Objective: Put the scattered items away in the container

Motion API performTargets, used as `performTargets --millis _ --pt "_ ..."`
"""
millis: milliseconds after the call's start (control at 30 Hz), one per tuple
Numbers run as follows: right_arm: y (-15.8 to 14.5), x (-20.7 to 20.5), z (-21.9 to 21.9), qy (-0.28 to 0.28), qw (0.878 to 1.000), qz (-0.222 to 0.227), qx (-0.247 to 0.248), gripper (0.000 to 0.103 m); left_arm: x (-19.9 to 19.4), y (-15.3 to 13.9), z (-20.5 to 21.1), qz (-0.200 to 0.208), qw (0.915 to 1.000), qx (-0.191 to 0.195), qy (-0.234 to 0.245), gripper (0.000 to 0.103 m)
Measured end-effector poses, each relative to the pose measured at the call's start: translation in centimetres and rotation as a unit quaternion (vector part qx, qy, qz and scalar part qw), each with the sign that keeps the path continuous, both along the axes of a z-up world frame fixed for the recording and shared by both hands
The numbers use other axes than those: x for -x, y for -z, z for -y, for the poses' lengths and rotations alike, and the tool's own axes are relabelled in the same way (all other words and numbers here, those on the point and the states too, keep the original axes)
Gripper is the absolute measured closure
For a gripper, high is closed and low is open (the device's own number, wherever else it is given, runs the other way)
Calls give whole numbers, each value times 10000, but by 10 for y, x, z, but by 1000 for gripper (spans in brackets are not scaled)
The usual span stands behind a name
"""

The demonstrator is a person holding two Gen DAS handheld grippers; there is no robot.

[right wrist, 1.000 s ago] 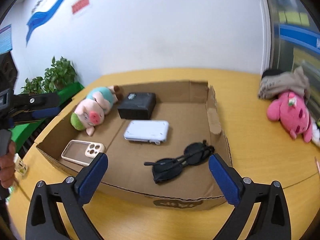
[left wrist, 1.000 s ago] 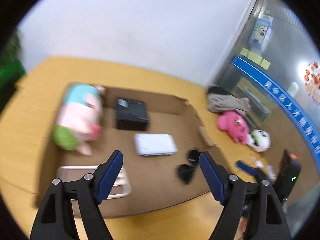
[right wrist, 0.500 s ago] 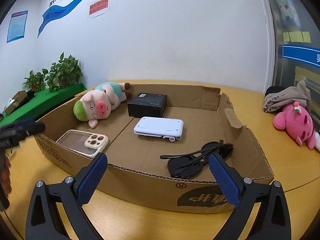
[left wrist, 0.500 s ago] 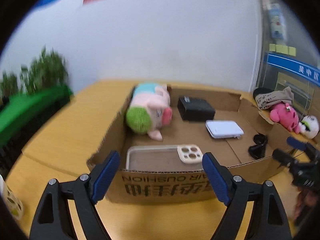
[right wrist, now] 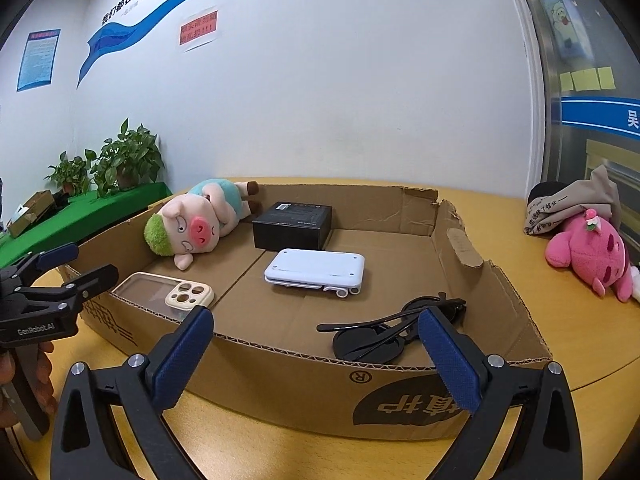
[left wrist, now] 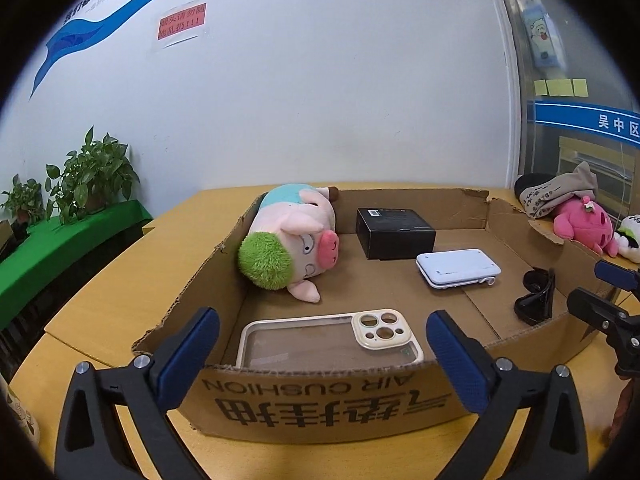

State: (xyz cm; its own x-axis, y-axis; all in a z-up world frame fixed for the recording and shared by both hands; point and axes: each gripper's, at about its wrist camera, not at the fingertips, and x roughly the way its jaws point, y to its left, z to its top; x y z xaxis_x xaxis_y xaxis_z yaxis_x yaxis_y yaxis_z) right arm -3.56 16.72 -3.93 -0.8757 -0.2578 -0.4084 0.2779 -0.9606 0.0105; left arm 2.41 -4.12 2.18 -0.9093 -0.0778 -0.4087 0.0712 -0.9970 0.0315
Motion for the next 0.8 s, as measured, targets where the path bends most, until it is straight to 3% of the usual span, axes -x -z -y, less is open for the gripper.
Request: performTargets --millis 800 --pt "1 -1 0 94 10000 -4 -7 0 1 -2 1 23 10000 6 -8 0"
